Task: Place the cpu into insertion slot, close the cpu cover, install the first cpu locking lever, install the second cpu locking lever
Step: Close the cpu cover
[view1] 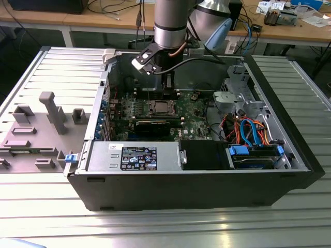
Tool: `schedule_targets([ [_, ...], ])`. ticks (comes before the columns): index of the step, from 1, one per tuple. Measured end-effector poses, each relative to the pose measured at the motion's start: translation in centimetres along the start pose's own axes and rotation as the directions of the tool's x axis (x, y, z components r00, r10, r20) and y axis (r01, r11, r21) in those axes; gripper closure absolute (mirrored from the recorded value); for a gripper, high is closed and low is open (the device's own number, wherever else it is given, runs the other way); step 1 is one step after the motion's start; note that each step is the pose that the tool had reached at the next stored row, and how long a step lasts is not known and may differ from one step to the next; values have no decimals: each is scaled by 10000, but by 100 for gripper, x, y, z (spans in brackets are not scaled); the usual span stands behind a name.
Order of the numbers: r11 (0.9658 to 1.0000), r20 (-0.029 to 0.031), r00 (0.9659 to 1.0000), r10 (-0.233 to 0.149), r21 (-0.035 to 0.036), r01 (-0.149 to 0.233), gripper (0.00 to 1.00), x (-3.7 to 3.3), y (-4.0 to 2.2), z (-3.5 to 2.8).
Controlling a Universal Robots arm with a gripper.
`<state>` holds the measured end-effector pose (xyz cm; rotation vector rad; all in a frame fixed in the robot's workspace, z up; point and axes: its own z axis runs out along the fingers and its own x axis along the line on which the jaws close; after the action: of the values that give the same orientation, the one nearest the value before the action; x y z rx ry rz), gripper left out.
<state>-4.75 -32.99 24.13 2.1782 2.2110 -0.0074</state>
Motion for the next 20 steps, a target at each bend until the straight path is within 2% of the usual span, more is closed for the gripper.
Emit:
schedule_targets([
  [5,10000,8,10000,1,3,-1,89,4,-133,80],
  [10,10000,13,10000,-11,-13,11,89,5,-192,106],
  [11,10000,8,10000,-28,-14,28,89,5,-228,126],
  [14,10000,8,10000,-80,-14,80,89,7,-284,168],
  [18,9999,6,9999,-161,-16,161,89,9,-339,225],
  [20,9998,5,9998,-200,-18,200,89,10,-346,258],
])
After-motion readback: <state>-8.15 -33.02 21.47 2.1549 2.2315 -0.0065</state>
